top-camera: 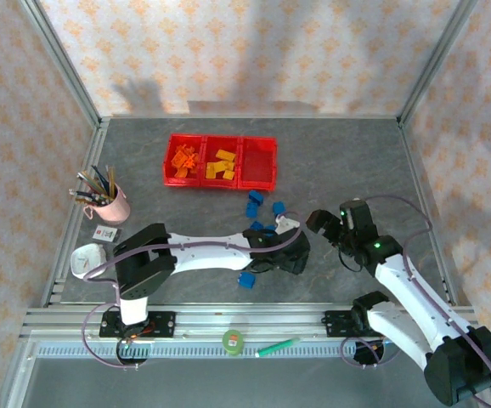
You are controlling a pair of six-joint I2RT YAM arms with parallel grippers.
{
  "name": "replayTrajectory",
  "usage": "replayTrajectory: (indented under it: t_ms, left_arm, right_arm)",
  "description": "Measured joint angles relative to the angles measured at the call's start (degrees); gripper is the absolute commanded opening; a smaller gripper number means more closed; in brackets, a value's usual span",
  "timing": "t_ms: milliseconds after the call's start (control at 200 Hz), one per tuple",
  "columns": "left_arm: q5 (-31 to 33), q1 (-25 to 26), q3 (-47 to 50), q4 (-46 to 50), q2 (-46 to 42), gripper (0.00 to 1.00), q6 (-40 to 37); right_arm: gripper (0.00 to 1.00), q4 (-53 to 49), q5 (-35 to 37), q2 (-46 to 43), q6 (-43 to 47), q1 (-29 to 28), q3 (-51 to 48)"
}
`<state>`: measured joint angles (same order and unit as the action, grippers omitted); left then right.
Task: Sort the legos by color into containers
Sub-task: Pick up the lego from the middle-left of the table.
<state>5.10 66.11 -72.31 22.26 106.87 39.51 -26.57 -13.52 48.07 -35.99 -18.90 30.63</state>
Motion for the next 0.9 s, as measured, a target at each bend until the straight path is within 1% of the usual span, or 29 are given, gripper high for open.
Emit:
replayTrajectory:
  t_ms: [170, 300, 501, 551, 616, 661, 811, 901]
  left_arm:
    - [-0.5, 0.0, -1.3, -0.6, 3.9, 0.94, -0.1]
    - [-1.1, 0.0, -2.2, -0.7, 6.7, 0.91, -0.3]
    - [-1.6, 0.0, -3.3, -1.0, 7.8, 0.88, -0.4]
    - [-1.5, 0.0, -3.8, -1.0, 8.3, 0.84, -0.5]
    - [-1.2, 0.0, -4.2, -0.7, 8.7, 0.71, -0.7]
    - [-1.1, 0.0, -4.2, -0.5, 8.7, 0.66, -0.3]
    - [-0.8, -0.1, -4.2, -0.6, 8.8, 0.67, -0.5]
    - [-0.8, -0.1, -4.2, -0.6, 8.8, 0.65, -0.5]
  right_arm:
    - [1.0, 0.0, 1.6, 0.0, -0.2, 0.8, 0.0]
    - [1.0, 0.0, 1.6, 0.1, -0.2, 1.1, 0.0]
    - [1.0, 0.8, 0.8, 0.9, 0.0, 1.1, 0.0]
    - [1.0, 1.1, 0.4, 0.9, 0.1, 1.1, 0.0]
    - [1.0, 1.3, 0.0, 0.9, 0.2, 1.1, 0.0]
    - [1.0, 1.5, 0.0, 0.9, 0.3, 1.1, 0.0]
    - [1.0, 2.0, -0.5, 0.9, 0.7, 1.1, 0.0]
    - [1.0, 2.2, -0.9, 0.9, 0.8, 1.1, 0.0]
